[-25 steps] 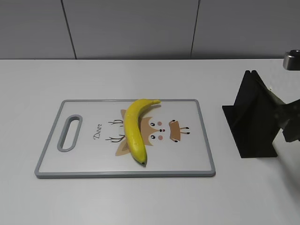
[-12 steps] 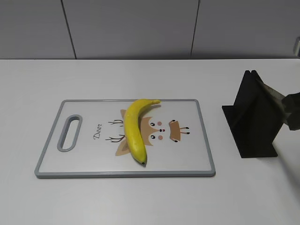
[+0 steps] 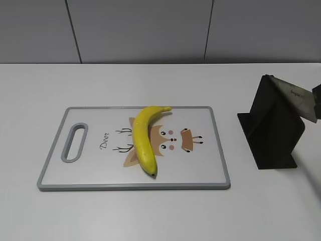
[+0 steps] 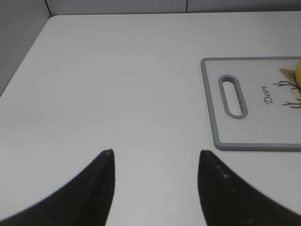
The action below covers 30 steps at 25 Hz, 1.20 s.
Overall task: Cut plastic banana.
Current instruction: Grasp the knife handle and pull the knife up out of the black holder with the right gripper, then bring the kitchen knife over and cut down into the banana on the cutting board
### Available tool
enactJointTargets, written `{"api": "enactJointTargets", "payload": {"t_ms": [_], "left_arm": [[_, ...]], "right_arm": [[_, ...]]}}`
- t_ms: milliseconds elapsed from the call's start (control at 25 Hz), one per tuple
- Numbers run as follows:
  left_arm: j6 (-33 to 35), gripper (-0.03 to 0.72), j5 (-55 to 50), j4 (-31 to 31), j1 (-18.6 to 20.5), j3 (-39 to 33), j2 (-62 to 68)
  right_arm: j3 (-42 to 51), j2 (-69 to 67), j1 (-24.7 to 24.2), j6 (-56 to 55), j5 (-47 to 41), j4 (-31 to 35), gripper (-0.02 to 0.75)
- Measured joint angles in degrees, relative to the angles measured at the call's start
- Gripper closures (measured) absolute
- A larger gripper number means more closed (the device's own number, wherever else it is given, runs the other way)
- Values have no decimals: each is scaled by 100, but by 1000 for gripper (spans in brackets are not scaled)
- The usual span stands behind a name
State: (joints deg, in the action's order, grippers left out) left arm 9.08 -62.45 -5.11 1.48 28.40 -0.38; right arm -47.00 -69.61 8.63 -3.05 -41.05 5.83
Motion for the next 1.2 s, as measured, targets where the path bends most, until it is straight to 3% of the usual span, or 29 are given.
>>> {"api": "enactJointTargets", "payload": {"t_ms": [680, 960, 1200], "left_arm": [[0, 136, 11, 0, 0, 0, 0], [31, 136, 328, 18, 0, 247, 278], [1323, 136, 617, -648, 0, 833, 1849]], "right_arm": [[23, 670, 0, 361, 278, 12, 567], [-260, 715, 0, 1989, 248, 1033, 567], [-710, 486, 0, 3313, -95, 1690, 567]]}}
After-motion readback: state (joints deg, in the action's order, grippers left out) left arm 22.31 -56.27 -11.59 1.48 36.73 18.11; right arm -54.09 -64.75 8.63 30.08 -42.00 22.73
